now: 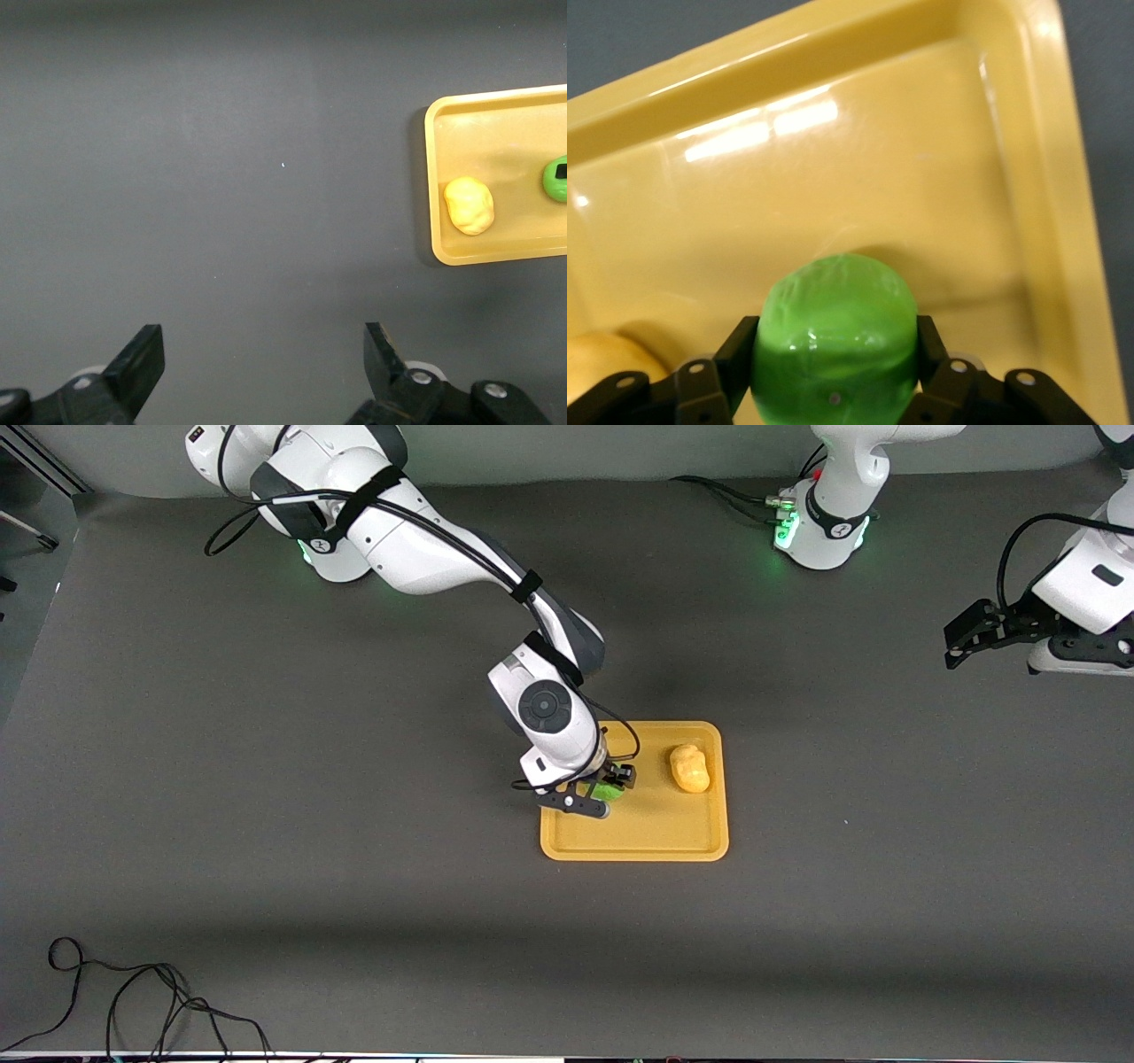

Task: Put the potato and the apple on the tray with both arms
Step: 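Lower the green apple onto the tray with the right gripper while the left withdraws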

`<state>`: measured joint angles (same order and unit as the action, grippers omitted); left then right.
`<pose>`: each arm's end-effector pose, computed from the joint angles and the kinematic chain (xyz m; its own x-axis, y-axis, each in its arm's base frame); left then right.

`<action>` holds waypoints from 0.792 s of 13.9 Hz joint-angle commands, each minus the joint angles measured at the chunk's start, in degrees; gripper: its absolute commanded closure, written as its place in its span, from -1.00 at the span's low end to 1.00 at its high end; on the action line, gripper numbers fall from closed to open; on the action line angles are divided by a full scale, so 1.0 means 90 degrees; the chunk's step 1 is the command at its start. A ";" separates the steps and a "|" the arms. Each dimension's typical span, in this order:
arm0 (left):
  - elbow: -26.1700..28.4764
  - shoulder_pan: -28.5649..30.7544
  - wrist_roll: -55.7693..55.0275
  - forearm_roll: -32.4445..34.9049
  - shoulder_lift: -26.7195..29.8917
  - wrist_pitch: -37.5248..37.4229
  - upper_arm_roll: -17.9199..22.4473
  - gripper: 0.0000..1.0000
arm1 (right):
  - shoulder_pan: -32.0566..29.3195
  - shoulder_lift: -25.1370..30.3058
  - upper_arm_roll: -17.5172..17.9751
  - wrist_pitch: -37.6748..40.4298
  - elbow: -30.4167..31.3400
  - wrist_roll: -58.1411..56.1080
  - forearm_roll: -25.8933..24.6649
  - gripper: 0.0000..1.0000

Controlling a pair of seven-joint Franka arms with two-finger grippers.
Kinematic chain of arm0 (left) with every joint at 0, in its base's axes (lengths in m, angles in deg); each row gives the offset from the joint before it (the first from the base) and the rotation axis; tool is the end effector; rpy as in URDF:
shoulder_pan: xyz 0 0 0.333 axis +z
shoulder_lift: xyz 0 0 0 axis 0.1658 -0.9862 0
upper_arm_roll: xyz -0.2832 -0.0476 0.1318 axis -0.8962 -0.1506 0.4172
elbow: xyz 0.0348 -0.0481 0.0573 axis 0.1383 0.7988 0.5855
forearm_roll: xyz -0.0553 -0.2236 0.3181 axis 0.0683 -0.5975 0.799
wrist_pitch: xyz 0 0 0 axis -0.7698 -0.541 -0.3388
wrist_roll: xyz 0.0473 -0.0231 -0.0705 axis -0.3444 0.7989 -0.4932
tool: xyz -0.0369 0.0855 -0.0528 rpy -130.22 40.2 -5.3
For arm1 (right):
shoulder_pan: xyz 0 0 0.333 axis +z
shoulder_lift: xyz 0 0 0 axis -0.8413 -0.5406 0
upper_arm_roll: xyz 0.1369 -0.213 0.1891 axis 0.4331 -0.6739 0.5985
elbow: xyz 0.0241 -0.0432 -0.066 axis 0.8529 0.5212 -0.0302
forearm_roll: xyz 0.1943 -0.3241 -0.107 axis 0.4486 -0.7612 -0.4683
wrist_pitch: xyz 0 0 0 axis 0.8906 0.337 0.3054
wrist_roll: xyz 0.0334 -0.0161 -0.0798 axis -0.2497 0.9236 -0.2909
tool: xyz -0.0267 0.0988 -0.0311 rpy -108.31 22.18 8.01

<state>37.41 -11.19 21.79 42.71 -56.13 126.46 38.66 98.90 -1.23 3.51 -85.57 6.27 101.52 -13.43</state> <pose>0.5146 -0.0285 0.5910 0.9937 -0.0998 0.0515 -0.0994 -0.9950 -0.0094 0.5626 0.5212 0.1995 0.9587 -0.2813 -0.0432 -0.2844 -0.9414 -0.1813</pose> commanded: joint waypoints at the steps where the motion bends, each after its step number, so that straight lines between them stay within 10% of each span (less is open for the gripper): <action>1: 0.0078 0.0047 0.0101 -0.0088 0.0061 0.0077 -0.0024 -1.00 | 0.0092 -0.0003 -0.0130 0.0118 -0.0066 0.0202 -0.0172 -1.00; 5: 0.0088 0.0047 0.0092 -0.0108 0.0149 -0.0031 -0.0024 -1.00 | -0.0015 0.0591 -0.0247 0.0790 -0.0047 0.0202 -0.0163 -1.00; 11: 0.0117 0.0066 0.0101 -0.0284 0.0119 0.0008 -0.0015 -1.00 | -0.0045 0.3031 -0.1622 0.1915 0.1405 -0.1317 -0.0143 -1.00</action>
<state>37.42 -11.14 21.79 41.02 -56.16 126.35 38.67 98.01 17.79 -8.14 -68.00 9.08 94.70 -14.13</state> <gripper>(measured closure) 0.000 0.000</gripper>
